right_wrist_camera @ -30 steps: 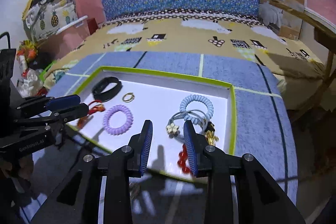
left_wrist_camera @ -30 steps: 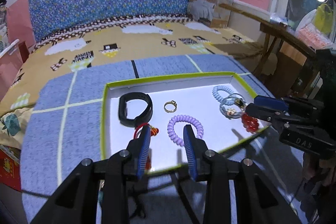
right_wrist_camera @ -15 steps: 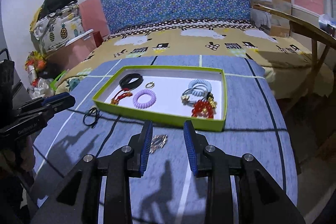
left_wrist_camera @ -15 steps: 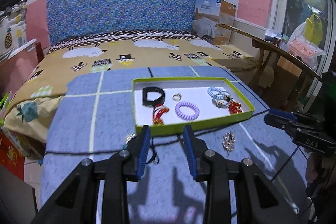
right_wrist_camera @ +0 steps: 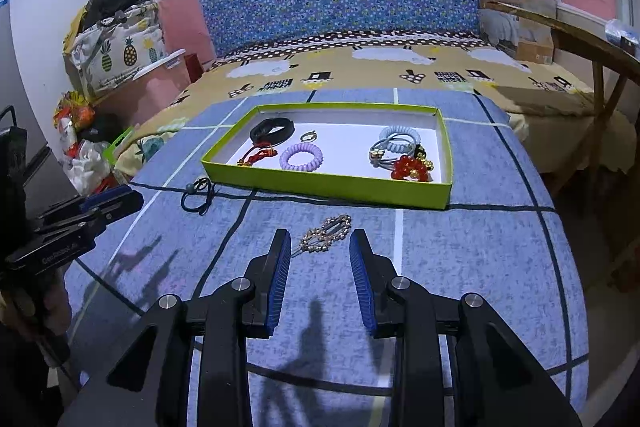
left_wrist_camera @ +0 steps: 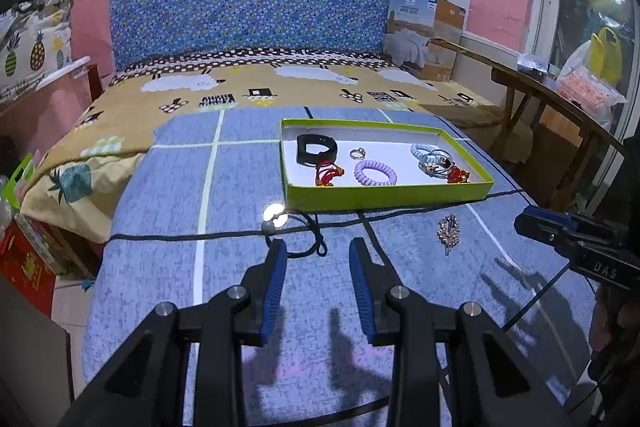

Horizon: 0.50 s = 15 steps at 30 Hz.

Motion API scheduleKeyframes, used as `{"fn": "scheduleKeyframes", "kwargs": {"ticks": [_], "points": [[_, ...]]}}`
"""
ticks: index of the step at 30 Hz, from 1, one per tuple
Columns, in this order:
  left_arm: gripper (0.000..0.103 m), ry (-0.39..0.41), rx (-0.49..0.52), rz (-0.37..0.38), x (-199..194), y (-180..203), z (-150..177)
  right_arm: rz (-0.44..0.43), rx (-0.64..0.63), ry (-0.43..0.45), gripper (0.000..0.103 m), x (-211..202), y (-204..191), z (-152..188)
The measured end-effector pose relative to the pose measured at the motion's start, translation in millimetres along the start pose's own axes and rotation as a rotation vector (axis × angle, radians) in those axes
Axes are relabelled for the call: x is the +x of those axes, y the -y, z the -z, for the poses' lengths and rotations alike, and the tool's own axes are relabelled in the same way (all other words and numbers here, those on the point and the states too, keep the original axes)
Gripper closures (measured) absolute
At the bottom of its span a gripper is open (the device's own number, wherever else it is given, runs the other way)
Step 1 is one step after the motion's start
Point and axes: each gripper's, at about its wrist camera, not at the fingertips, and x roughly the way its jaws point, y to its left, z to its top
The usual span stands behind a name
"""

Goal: Organize jewelry
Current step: 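Withdraw both grippers toward the black beaded hair tie and gold hair clip, then grasp the black teal-bead hair tie with the left gripper while the right grasps the gold rhinestone clip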

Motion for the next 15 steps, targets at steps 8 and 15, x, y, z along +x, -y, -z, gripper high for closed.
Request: {"fn": "scheduleKeyframes", "kwargs": {"ticks": [8, 15], "points": [[0.069, -0.021, -0.002, -0.019, 12.7, -7.4, -2.0, -0.021, 0.035, -0.021, 0.072, 10.6, 3.5, -0.3], [0.069, -0.043, 0.01, -0.037, 31.8, -14.7, -7.3, -0.019, 0.037, -0.045, 0.072, 23.2, 2.1, -2.6]]}}
